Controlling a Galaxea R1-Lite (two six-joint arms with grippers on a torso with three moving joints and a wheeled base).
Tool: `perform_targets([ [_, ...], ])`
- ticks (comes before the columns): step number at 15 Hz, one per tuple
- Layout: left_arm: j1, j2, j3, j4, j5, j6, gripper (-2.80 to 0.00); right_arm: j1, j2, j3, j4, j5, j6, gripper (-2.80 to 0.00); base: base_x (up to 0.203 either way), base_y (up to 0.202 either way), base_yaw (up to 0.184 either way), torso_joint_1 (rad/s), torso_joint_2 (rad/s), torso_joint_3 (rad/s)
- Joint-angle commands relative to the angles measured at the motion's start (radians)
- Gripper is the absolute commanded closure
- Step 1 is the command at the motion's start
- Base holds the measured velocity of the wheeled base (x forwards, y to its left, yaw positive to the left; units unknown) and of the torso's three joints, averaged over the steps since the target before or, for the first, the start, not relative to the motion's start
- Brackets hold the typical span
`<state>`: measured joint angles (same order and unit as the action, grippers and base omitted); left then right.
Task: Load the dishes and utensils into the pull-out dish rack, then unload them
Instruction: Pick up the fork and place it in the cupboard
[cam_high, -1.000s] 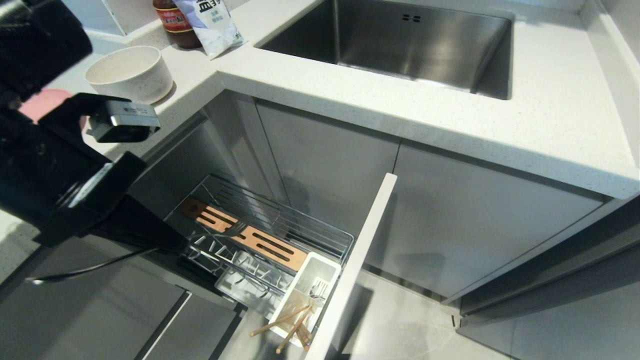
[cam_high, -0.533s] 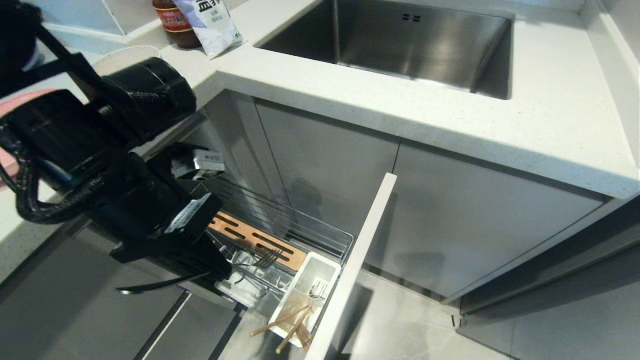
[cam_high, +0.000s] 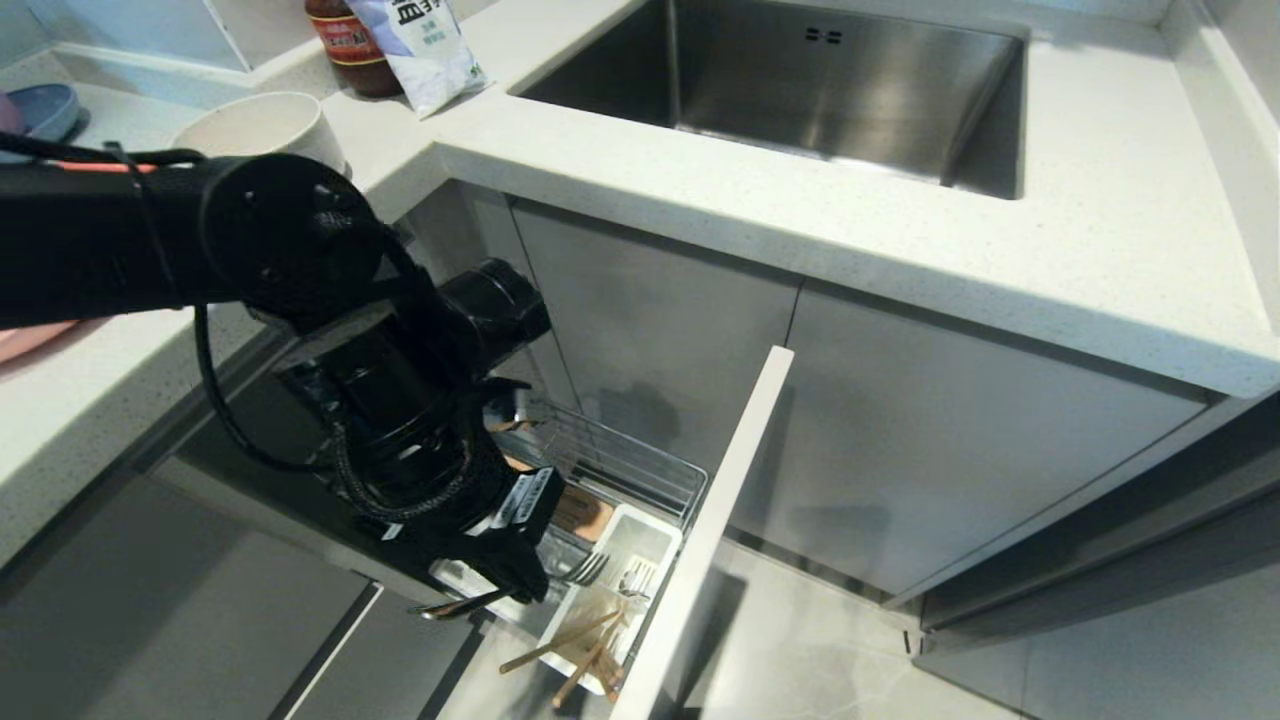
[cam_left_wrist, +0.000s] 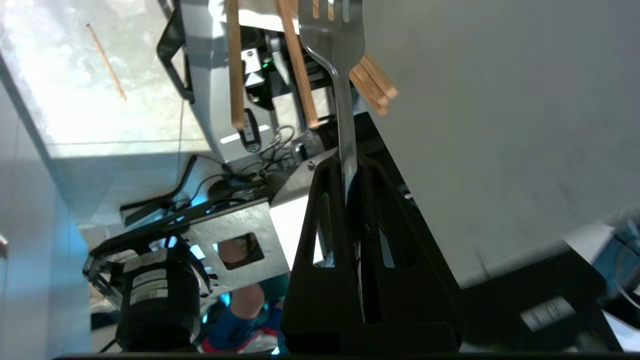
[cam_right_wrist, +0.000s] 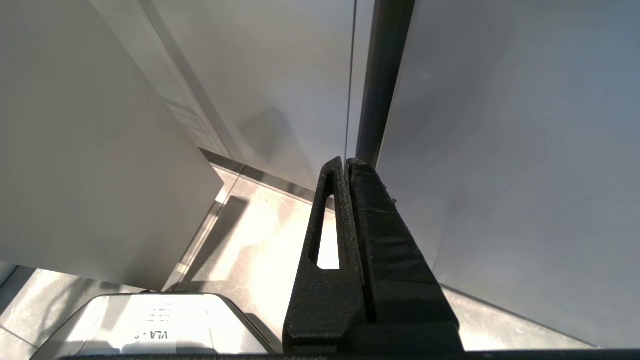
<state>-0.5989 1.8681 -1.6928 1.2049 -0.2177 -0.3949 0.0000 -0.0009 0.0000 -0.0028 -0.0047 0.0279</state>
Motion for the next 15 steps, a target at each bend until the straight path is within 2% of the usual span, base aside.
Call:
perform_targets([
  [1,-0.001,0.057,0.013,-0.005,0.008,-0.002,0.00,0.000,-0.002,0.001,0.000,0.000,0.000,0.00,0.000,0.000,0.000,0.000,0.00,0.000],
  [10,-0.010,0.170,-0.003,-0.096,0.011,0.001,0.00,0.000,-0.002,0.001,0.000,0.000,0.001,0.00,0.000,0.000,0.000,0.000,0.00,0.000],
  [15,-0.009,0.258,-0.070,-0.111,0.015,0.000,0.00,0.000,-0.002,0.001,0.000,0.000,0.000,0.00,0.000,0.000,0.000,0.000,0.00,0.000],
])
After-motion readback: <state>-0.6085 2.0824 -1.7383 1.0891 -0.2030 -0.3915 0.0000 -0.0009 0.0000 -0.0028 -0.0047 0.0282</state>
